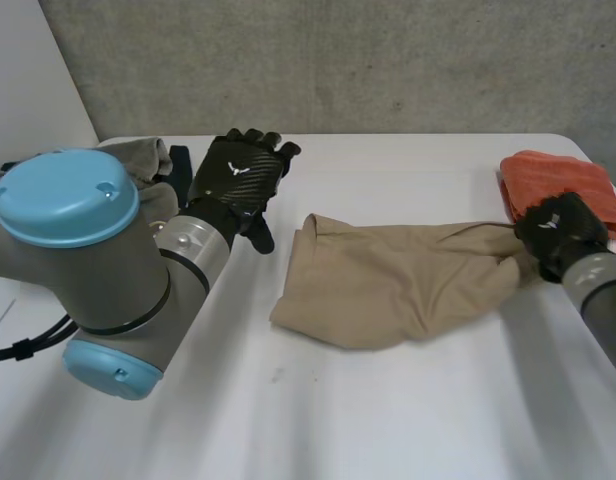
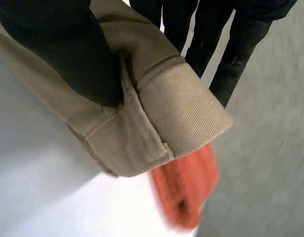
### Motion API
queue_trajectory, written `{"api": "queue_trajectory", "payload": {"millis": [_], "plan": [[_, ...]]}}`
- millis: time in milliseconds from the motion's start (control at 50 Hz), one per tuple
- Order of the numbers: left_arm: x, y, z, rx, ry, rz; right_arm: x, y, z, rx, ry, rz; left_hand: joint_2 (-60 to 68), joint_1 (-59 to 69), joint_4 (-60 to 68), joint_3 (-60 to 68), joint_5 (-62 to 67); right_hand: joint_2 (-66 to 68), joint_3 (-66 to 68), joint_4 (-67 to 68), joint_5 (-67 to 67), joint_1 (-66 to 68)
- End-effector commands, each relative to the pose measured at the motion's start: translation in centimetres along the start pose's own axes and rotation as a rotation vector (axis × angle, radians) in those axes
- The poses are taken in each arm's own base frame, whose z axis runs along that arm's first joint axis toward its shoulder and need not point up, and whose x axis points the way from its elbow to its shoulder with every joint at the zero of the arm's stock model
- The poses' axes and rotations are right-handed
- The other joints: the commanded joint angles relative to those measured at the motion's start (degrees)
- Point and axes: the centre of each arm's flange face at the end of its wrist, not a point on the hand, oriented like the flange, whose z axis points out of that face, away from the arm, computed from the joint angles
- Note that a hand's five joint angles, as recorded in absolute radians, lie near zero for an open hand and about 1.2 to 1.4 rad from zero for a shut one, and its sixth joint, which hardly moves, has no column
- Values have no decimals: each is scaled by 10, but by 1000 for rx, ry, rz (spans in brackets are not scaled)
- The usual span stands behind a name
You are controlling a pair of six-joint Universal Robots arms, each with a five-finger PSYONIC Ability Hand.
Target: Fold the laundry.
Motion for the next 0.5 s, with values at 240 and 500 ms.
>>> {"api": "queue_trajectory", "payload": {"millis": [240,500], "plan": [[-34,-6,3,13,-95,-43,-168,-145,-54,754,-389,-277,-20,-12,-17,-22,-28,-572,-574,-584,-562,-521],[-47,-37,21,131,-124,-174,-41,-142,-38,425,-291,773,-20,-12,-17,-22,-28,-572,-574,-584,-562,-521]]}}
